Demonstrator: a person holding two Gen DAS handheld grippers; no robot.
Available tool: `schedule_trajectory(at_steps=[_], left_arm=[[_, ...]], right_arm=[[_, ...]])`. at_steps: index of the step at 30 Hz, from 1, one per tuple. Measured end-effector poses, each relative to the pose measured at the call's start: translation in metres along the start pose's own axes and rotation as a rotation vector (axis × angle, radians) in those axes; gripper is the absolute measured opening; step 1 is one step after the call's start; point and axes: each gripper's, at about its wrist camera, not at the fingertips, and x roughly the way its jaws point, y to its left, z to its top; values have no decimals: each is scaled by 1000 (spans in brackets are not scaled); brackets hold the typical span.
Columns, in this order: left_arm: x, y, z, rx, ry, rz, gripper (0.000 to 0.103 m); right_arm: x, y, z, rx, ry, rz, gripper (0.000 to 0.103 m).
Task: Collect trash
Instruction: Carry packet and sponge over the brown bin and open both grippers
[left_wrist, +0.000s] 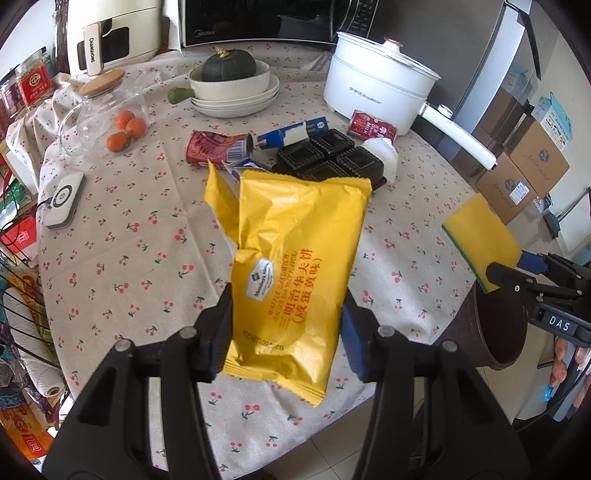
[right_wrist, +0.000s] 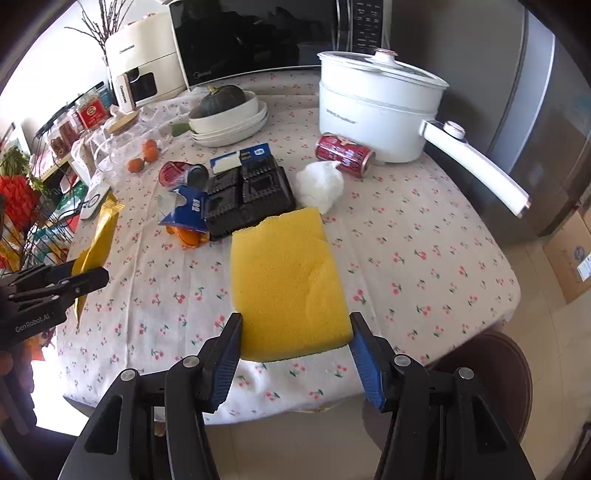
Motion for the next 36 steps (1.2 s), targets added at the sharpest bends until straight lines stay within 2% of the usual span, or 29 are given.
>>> schedule_trajectory(at_steps=[6, 11, 19, 29, 36], left_arm=[[2, -38, -1, 46, 2, -46, 53], [10, -78, 1, 115, 9, -82, 53], [32, -152, -1, 223, 47, -147, 53], [59, -242, -20, 352, 92, -225, 53], [78, -289, -32, 413, 112, -278, 53]], right_arm=[[-14, -32, -27, 107, 16, 15, 58], [-21, -62, -47, 131, 27, -38, 58], [-28, -124, -82, 242, 60, -90, 59], [-44, -184, -124, 346, 81, -137, 59], [-54, -223, -156, 427, 100, -170, 60]])
